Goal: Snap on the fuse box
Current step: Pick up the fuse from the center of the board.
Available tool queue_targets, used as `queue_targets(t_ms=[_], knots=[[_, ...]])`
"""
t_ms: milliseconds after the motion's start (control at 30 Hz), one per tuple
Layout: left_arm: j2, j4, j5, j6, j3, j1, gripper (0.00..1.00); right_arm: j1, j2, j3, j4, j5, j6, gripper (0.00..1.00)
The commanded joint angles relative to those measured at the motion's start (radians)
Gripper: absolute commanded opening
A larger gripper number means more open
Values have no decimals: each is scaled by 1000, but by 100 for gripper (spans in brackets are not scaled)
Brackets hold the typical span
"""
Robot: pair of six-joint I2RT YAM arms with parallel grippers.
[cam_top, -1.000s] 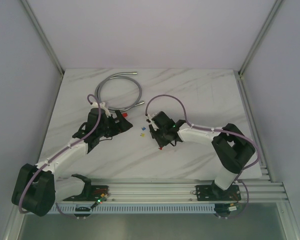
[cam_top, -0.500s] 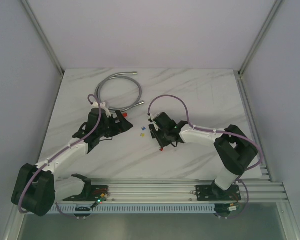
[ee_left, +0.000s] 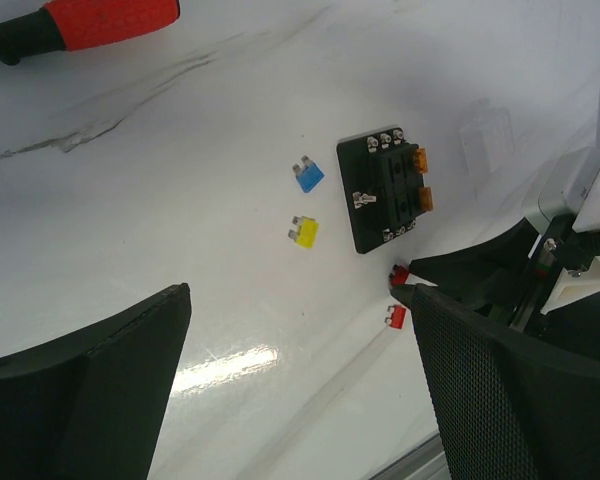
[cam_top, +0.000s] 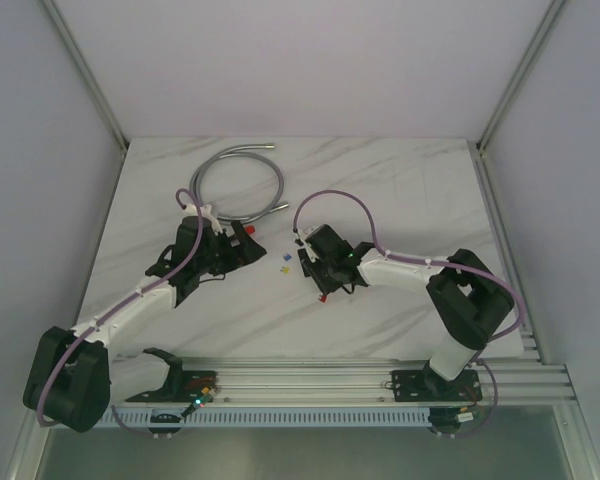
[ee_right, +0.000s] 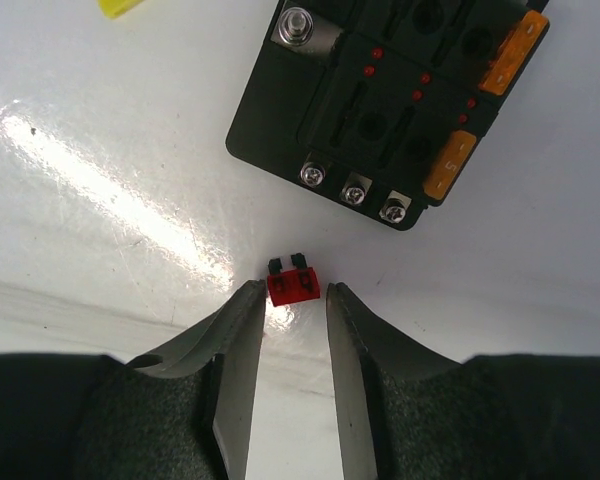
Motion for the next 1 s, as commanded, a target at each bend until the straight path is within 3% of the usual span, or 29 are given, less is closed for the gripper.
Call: queue_targets(t_ms=[0, 433, 967], knots=[[10, -10, 15, -5, 28, -6, 100, 7, 25, -14, -2, 12, -53, 37], [19, -9, 16, -3, 37, -9, 100, 9, 42, -9, -12, -10, -146, 34], [25, 2, 51, -18, 46, -21, 100, 12, -43, -46, -20, -1, -84, 26]])
